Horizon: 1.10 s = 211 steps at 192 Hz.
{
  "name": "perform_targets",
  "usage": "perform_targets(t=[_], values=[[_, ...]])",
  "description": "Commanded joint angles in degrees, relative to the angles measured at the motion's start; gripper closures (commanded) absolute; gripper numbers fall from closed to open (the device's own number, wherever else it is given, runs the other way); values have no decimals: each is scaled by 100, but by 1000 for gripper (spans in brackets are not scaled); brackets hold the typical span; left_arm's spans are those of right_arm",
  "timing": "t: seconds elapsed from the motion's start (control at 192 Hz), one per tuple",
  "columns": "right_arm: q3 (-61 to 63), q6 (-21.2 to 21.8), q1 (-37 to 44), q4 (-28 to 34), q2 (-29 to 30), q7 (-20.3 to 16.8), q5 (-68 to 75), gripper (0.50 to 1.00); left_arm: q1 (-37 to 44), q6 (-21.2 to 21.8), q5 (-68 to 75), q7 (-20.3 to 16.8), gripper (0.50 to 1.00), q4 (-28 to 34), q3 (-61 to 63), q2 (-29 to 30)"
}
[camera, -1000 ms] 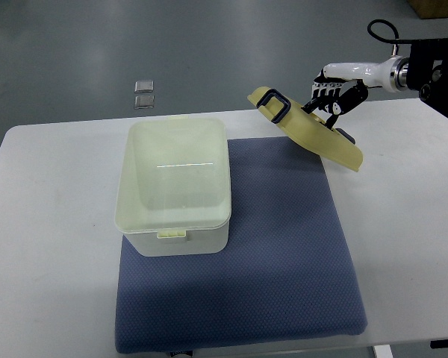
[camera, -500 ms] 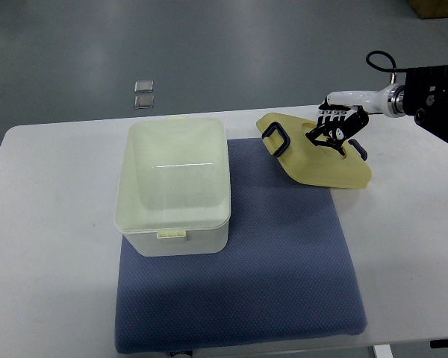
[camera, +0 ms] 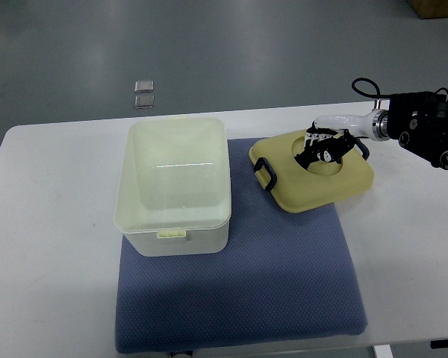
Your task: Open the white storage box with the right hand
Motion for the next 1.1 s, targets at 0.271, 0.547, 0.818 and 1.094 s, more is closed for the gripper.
perform_targets(t=[0.271,0.547,0.818,1.094], values=[[-1,140,398,0,-116,16,-22,644,-35,0,-1,-4,500,0,0,0],[842,237,662,-18,-432,25,399,644,-44,0,-1,-4,500,0,8,0],[3909,-492,-744,-26,-178,60,2684,644,-44,0,-1,5,500,9,17,0],[4965,-870,-1606,-44,508,-28,3696,644,-44,0,-1,5,500,26,17,0]])
